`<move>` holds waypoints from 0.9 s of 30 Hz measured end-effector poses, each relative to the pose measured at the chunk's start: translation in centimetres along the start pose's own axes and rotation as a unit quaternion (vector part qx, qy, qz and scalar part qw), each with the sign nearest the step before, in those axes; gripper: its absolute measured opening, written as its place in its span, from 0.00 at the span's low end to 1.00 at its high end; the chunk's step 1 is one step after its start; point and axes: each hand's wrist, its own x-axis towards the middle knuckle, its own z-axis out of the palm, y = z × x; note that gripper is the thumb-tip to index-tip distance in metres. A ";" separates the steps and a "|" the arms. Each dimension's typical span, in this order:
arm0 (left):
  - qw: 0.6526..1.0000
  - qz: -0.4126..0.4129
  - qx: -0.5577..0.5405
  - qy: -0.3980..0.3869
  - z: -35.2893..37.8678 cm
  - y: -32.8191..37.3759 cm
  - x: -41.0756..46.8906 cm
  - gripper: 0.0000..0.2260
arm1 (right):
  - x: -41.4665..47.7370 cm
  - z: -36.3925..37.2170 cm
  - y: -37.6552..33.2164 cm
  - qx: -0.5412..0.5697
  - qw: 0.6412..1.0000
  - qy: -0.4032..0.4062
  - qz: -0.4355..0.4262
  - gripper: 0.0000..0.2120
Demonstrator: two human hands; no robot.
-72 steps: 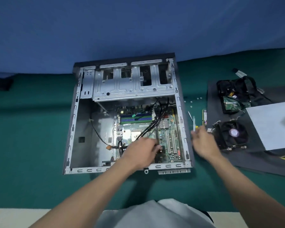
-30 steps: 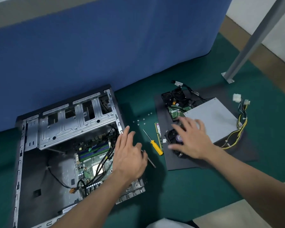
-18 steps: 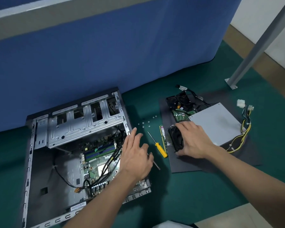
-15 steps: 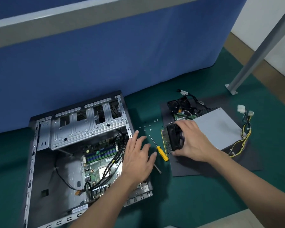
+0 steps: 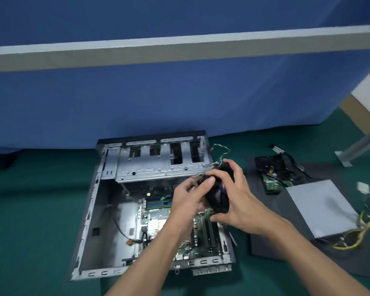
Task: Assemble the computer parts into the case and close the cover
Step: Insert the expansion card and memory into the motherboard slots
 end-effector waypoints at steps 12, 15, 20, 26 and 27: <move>0.994 0.054 0.089 0.006 -7.5 2.2 -0.1 0.18 | 6.1 2.6 -6.0 0.005 0.995 0.065 0.075 0.53; 0.899 -0.013 0.438 -0.016 -12.5 0.3 0.7 0.22 | 5.5 3.9 -4.8 0.013 0.992 0.068 0.104 0.54; 0.681 -0.123 0.711 -0.125 -15.6 -4.1 2.1 0.22 | 4.2 5.2 -3.6 0.022 0.990 0.045 0.134 0.54; 0.624 -0.114 0.761 -0.139 -15.4 -7.0 4.0 0.13 | 2.5 5.7 -3.5 0.026 0.987 0.059 0.145 0.53; 0.626 -0.108 0.761 -0.136 -15.4 -7.3 4.1 0.12 | 2.2 5.6 -3.6 0.021 0.988 0.060 0.144 0.53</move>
